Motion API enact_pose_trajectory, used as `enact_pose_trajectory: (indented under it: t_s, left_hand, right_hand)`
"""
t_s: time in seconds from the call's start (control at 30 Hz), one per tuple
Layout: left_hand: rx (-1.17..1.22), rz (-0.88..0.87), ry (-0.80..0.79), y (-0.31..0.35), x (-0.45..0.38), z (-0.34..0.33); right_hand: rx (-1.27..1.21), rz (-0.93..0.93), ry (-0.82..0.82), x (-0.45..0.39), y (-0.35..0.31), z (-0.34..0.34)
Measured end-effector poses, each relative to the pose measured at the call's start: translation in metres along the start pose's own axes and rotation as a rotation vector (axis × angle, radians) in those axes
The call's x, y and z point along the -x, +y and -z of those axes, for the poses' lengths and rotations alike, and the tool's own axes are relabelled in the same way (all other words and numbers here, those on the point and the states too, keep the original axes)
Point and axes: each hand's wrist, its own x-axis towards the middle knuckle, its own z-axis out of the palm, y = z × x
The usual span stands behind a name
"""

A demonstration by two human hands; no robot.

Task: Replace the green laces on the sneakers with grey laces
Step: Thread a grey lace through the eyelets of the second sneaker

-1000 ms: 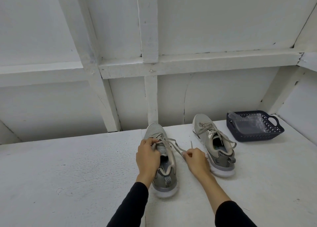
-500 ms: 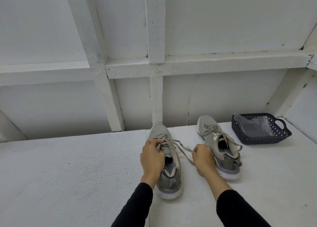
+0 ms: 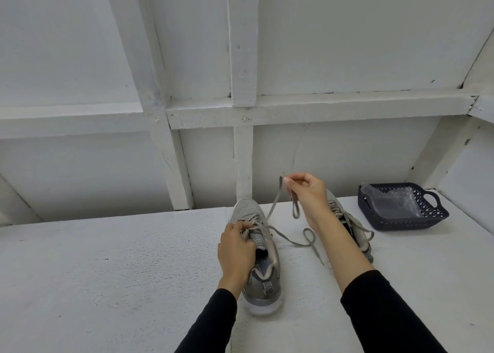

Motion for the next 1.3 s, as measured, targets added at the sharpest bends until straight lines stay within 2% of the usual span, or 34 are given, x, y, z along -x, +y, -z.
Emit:
enact_pose_trajectory:
  t_s: [0.2, 0.33, 0.5, 0.6, 0.77, 0.97, 1.13, 1.3]
  left_hand:
    - [0.024, 0.004, 0.01, 0.0, 0.003, 0.003]
    - [0.001, 0.005, 0.012, -0.001, 0.003, 0.004]
    - [-0.172, -0.068, 0.053, -0.002, 0.002, 0.006]
    - [-0.18, -0.083, 0.049, 0.002, 0.005, 0.009]
    - [0.028, 0.087, 0.071, -0.001, 0.01, 0.016]
    - [0.296, 0.154, 0.01, -0.013, 0.009, 0.024]
    - [0.557, 0.285, -0.138, -0.023, -0.004, 0.036]
    - [0.683, 0.339, -0.298, -0.023, -0.01, 0.048]
  right_hand:
    - [-0.138, -0.082, -0.007, 0.005, 0.01, 0.006]
    - [-0.228, -0.064, 0.028, 0.007, 0.001, 0.005]
    - [-0.081, -0.001, 0.012, 0.012, -0.003, 0.002]
    - [0.018, -0.014, -0.013, 0.023, 0.011, -0.005]
    - [0.175, -0.05, -0.107, 0.045, 0.042, -0.018]
    - [0.46, -0.009, -0.121, 0.058, 0.058, -0.034]
    - [0.748, 0.124, -0.191, 0.062, 0.062, -0.042]
    - [0.862, 0.203, -0.234, 0.062, 0.07, -0.045]
